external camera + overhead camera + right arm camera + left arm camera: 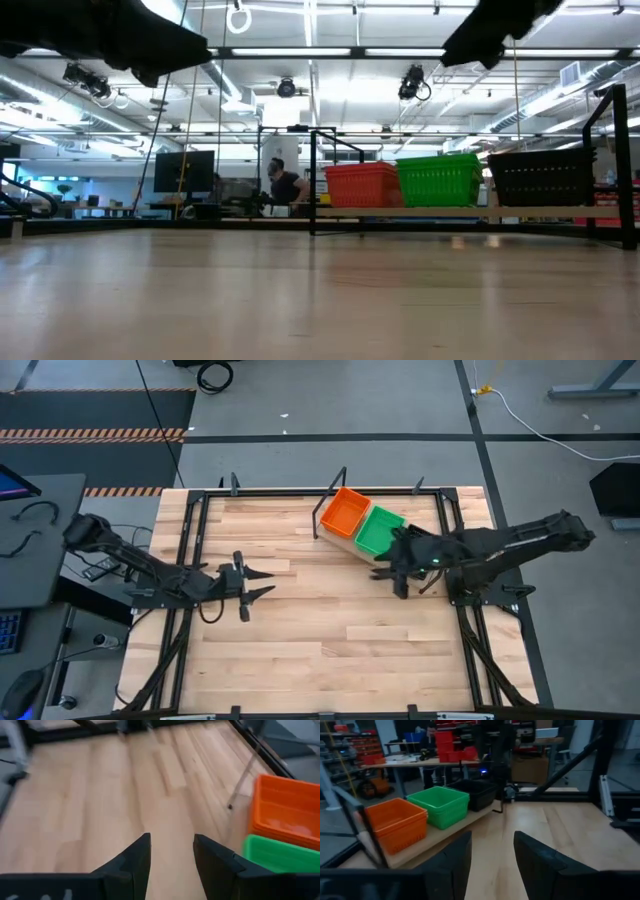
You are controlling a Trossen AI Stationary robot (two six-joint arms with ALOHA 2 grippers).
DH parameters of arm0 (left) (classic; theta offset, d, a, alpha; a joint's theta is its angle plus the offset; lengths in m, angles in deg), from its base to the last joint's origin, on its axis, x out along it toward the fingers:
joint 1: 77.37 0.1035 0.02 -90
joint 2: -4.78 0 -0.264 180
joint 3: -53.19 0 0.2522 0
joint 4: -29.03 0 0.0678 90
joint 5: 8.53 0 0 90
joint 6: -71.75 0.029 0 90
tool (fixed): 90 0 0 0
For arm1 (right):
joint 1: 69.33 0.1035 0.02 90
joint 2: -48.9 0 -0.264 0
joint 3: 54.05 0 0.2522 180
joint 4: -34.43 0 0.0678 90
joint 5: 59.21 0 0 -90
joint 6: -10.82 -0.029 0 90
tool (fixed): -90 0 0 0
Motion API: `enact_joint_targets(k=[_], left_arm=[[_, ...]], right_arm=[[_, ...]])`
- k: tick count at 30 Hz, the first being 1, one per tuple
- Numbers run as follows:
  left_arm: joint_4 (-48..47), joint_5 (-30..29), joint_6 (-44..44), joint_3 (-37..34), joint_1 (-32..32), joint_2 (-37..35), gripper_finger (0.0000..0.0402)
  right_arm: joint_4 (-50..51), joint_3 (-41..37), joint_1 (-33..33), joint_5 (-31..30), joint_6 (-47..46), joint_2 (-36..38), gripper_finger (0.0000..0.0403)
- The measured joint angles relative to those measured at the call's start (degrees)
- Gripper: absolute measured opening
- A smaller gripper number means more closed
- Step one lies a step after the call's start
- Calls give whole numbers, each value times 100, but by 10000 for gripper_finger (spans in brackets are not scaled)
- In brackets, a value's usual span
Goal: Stack baskets on shelf by color
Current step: Return to Home Position
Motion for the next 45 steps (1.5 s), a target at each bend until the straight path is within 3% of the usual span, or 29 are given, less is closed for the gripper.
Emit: enact_joint_targets(k=[7,14,16,21,30,35,45], left_arm=[[-1115,-344,-141,-43,-182,-978,108],[-1165,-358,-252,-688,-444,-1836,11],[-1158,-389,-356,-888,-509,-2171,9],[-1196,-629,-236,-1218,-706,-3017,5],[-1868,-706,-52,-1267,-1175,-3962,4],[-2286,-1063,19,-1267,-1444,-4382,5],[-2914,-1074,138,-1267,-1785,-5057,5]], right_arm=[[-1349,-1411,350,17,265,1472,138],[-2285,-2610,530,20,495,2565,35],[-2723,-2936,583,140,729,2834,10],[-3540,-3470,661,590,1102,3498,15],[-3580,-3920,793,1119,1314,4537,6],[-3471,-4182,810,1131,1479,4973,4],[-3318,-4531,810,1219,1628,5514,3]])
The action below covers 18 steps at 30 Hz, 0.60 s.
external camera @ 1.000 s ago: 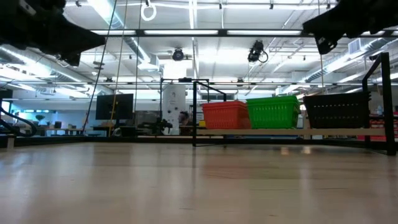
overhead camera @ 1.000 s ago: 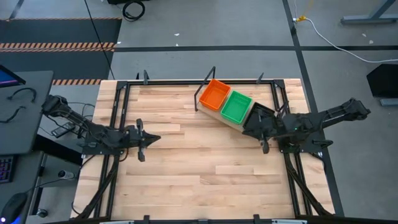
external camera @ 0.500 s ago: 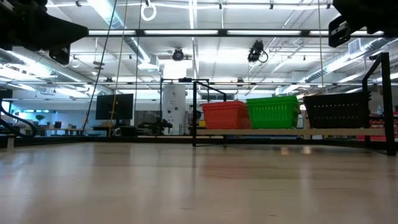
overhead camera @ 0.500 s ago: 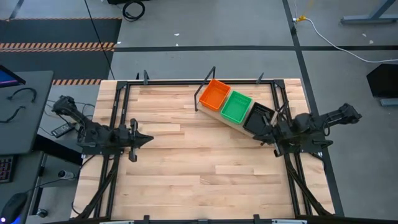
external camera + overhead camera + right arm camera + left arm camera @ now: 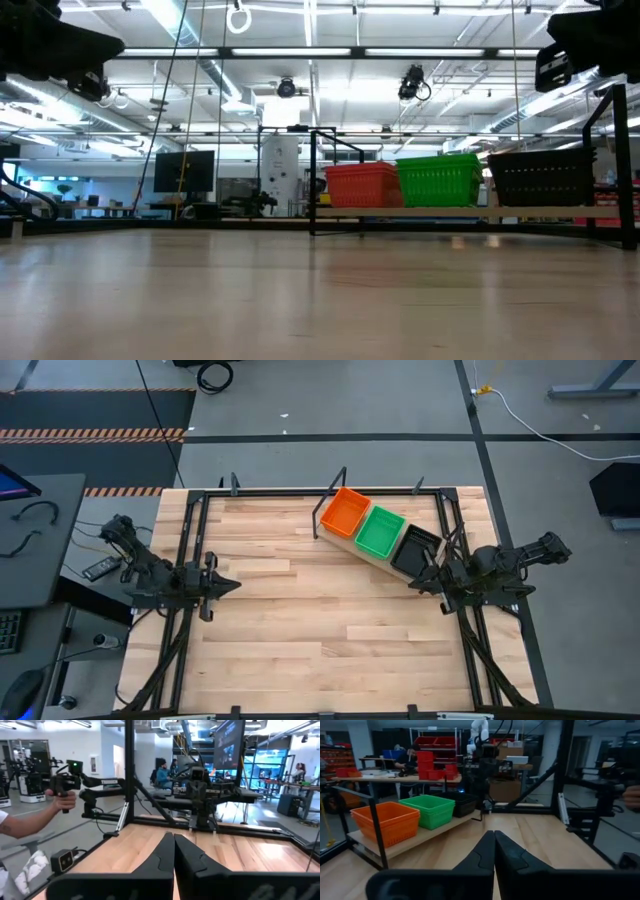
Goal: Stack baskets on shelf by color
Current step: Return to Home Position
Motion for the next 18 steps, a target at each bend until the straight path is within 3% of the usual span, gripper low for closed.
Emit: enact_joint_targets(k=[11,18], left_arm=[[-498,-299,61,0,-546,-314,4],[-212,-345,681,0,-283,-316,2]], right_arm=[[492,-40,0,129,-47,270,2],[432,-40,-13,135,233,271,2]])
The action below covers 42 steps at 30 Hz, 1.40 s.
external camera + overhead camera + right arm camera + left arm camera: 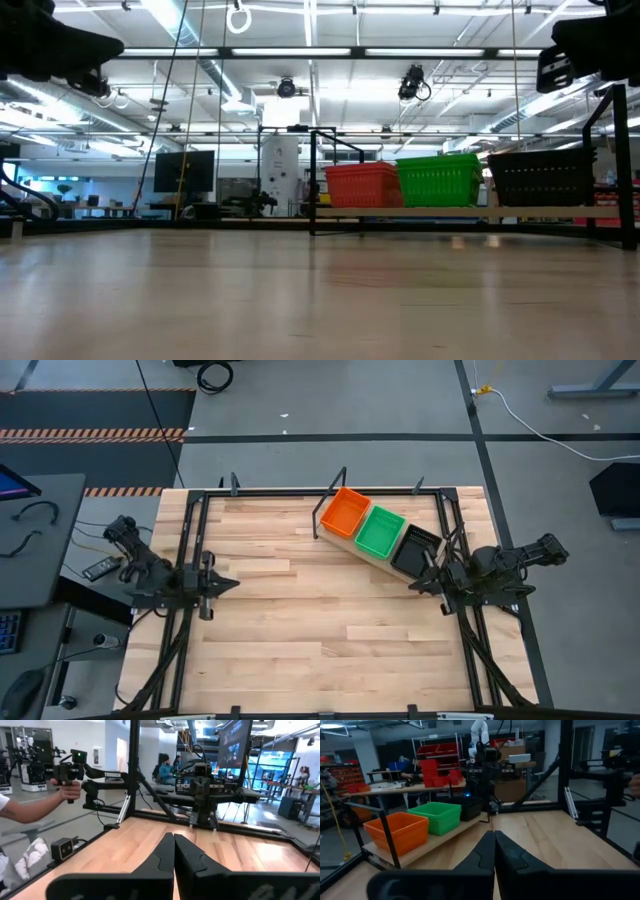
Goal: Stack baskets on shelf by color
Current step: Return to Home Position
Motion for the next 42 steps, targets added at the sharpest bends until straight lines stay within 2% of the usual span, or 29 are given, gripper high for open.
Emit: enact_joint_targets(k=[6,13,18,21,25,29,32,38,42], left_arm=[[-10,464,108,0,717,0,2],[4,1539,-48,0,1918,0,1],[-140,2759,-428,0,3008,0,1],[-266,3202,-701,0,3670,2,1],[-295,4226,-803,0,4443,2,0],[-355,4627,-999,0,5049,13,2],[-464,4717,-1006,0,5314,15,10],[-491,4728,-1005,0,5414,15,19],[-499,4728,-920,1,5410,15,13]], right_arm=[[-1,0,-149,-124,117,-1,2],[1,0,-366,-93,117,-1,3],[33,0,-495,114,64,-1,3],[74,0,-553,122,-35,-1,3],[136,0,-597,128,-78,-3,4],[134,2,-645,91,-100,-3,4],[134,2,-644,69,-124,-3,4],[144,4,-644,-225,-74,-3,5],[150,7,-644,-732,-264,-3,5]])
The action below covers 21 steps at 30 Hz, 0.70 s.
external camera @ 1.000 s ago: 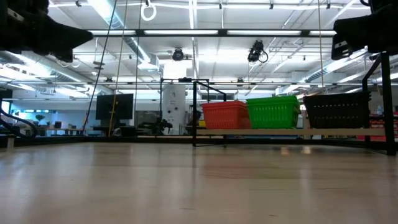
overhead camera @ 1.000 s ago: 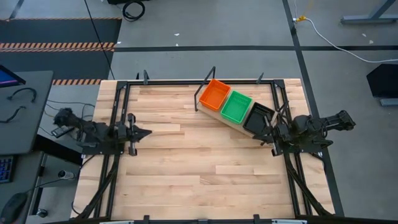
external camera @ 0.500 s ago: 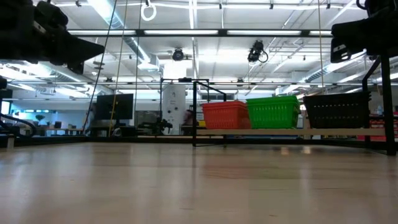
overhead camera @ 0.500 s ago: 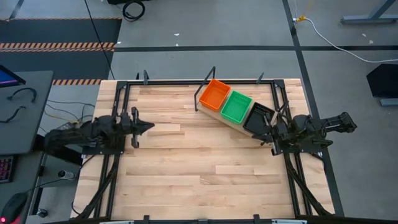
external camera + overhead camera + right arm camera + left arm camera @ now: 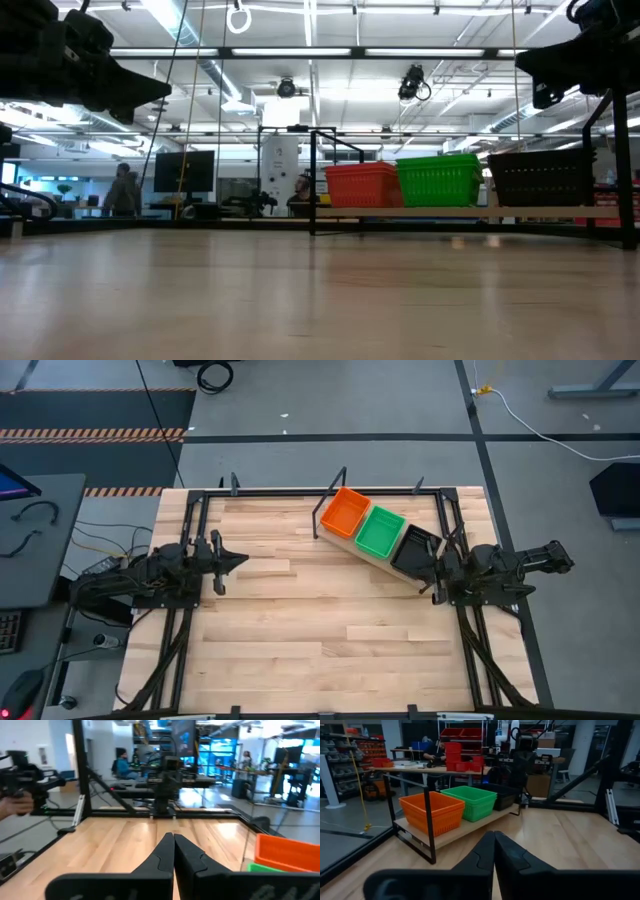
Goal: Stack baskets on shelf by color
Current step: Return to Home Position
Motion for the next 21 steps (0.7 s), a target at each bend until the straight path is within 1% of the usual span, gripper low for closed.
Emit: enact_joint_targets(k=[2,8,13,15,18,21], left_arm=[[-3,0,-3,-1,0,0,10],[-47,-2,-151,-1,0,0,15],[-141,-2,-153,0,0,0,31],[-143,-2,-155,-1,0,0,35],[-140,0,-155,-1,0,0,35],[-136,0,-155,-1,0,0,30]], right_arm=[[1,0,0,-152,-119,0,5],[2,0,0,-159,-227,0,5],[4,0,0,-191,-699,0,5],[4,0,0,-274,-1024,0,5],[-10,0,0,-295,-1317,0,6],[-82,-9,0,-292,-1331,-4,10]])
